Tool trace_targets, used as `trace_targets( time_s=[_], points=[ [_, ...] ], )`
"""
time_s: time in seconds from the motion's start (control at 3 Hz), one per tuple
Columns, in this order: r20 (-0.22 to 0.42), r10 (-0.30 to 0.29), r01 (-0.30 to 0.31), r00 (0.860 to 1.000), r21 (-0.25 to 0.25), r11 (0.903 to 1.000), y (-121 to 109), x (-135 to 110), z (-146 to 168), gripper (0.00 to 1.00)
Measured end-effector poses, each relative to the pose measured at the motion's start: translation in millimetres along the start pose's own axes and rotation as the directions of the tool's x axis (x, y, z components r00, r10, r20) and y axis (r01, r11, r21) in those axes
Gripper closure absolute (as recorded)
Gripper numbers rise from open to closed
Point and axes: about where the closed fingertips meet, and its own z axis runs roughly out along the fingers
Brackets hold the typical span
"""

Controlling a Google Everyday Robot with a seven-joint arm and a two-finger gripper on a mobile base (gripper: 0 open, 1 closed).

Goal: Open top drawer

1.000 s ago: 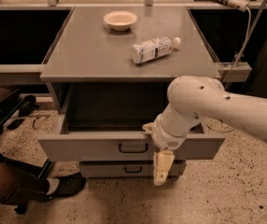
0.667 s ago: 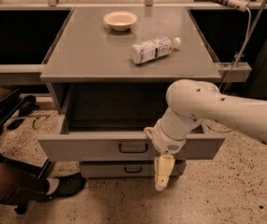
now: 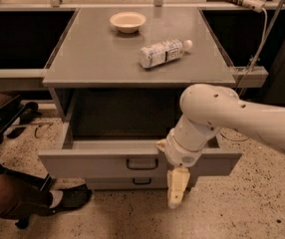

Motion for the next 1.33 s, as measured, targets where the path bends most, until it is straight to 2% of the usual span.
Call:
trace_targets(
  time_s=[0.33,0.67,1.0,1.33],
  points=[
    [0.0,0.035,-0.035,0.999,-0.066,0.9972,40.0,-1.2,-10.4,0.0],
    [-0.002,0.034,-0.034,0.999,-0.071,0.9969,41.9,-1.1,-9.4,0.0],
    [0.012,0.071,-0.069,0.997,-0.098,0.9928,68.4,8.4,-8.2,0.0],
    [0.017,0.079,-0.077,0.997,-0.103,0.9917,75.2,8.9,-8.8,0.0]
  ],
)
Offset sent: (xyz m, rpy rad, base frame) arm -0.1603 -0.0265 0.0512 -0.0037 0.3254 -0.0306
